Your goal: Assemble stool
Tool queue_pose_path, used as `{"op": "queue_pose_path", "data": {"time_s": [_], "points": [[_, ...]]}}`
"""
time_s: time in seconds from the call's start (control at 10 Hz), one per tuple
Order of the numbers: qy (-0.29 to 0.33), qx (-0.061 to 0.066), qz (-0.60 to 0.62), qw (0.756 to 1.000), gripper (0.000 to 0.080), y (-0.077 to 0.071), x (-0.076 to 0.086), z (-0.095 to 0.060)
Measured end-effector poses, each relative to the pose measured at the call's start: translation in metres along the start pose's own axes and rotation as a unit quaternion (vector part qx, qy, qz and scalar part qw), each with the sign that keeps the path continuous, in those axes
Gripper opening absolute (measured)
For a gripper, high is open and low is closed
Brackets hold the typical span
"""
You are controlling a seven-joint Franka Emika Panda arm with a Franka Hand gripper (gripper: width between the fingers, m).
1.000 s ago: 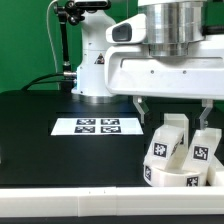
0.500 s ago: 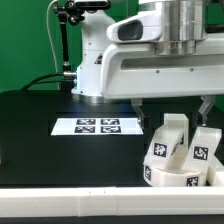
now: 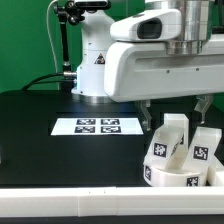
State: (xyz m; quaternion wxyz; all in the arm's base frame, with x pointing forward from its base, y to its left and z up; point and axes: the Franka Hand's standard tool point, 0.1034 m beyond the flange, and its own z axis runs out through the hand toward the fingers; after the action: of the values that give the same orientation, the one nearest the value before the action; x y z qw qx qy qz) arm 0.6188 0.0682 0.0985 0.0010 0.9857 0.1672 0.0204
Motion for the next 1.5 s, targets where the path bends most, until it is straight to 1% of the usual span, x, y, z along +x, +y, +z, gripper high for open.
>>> {"op": "queue_pose_path", "data": {"time_s": [0.1, 0.5, 0.8, 1.3, 1.4, 1.5], "points": [[-0.001, 0.0, -0.023, 1.0, 0.0649, 0.001, -0.001, 0.0], [-0.005, -0.009, -0.125, 0.992, 0.0649, 0.008, -0.006, 0.005], [-0.012, -0.008, -0.122, 0.992, 0.0649, 0.009, -0.012, 0.013], [-0.013, -0.01, -0.1, 0.995, 0.0649, 0.014, -0.014, 0.014], [-0.013, -0.01, -0.096, 0.995, 0.0336, 0.015, -0.014, 0.014], [-0.013, -0.011, -0.077, 0.997, 0.0334, 0.015, -0.014, 0.014]]}}
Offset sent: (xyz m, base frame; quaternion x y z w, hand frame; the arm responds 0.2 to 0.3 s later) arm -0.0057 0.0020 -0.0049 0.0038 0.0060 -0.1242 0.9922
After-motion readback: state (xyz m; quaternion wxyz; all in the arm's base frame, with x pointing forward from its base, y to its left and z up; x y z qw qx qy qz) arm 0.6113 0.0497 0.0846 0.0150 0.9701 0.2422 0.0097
